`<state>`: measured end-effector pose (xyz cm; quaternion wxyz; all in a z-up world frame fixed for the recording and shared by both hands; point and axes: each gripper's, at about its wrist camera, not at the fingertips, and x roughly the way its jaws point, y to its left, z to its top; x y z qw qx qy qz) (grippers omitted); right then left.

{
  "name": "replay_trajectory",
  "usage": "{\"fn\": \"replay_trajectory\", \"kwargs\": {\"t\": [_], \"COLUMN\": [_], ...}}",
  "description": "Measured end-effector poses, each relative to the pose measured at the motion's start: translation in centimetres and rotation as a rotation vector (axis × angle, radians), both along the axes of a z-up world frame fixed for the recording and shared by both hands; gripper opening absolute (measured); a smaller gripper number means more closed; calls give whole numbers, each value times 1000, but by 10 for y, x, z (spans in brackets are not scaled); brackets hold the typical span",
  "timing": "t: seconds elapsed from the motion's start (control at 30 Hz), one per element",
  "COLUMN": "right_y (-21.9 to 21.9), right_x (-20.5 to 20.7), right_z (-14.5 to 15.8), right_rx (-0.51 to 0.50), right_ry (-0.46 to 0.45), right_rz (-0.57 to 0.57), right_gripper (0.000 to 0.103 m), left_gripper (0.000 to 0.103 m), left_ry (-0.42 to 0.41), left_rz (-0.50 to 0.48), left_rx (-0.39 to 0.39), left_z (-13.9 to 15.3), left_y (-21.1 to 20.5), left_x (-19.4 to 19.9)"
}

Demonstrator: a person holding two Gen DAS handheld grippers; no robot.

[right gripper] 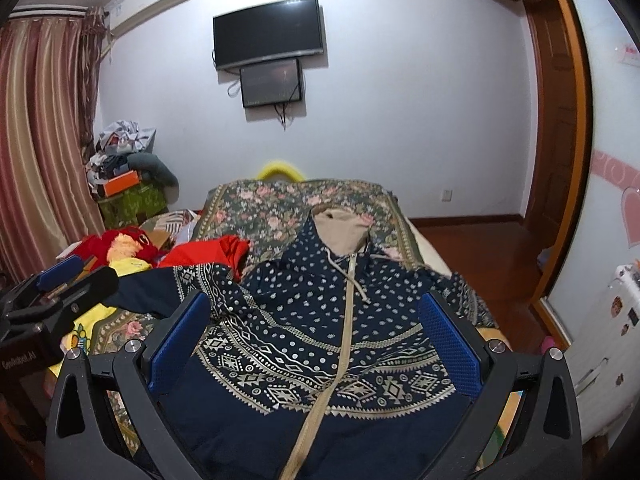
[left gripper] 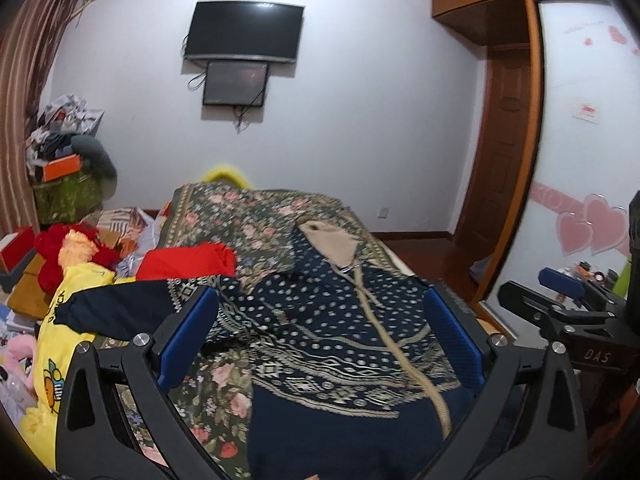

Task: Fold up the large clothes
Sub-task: 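Grasp the navy hoodie sleeve cuff with the left gripper and lift it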

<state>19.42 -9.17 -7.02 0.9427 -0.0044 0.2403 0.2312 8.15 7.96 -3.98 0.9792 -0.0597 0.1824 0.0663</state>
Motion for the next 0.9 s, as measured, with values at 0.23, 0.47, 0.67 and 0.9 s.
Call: {"fn": "replay_trajectory", "kwargs": {"t": [0.23,0.47,0.67,0.9], "right_y": [11,27,49,66], "right_x": [44,88,122,149], "right_z": [-13,-11,-24,-68], "right_rx": [9,-38,-122,-197], "right_ry": [65,44,63,183], "right_rz": [-7,-16,-16,-12], "right_gripper": [103,103,103,103], "left_gripper": [103,103,103,101], "left_ry": [49,171,246,438], "left_rz": [130,305,325,399], "left_rx": [24,65,20,-312], "left_z": [-12,-39,-72,-150], "left_y": [55,123,191,274], "left_x": [35,68,73,72]}}
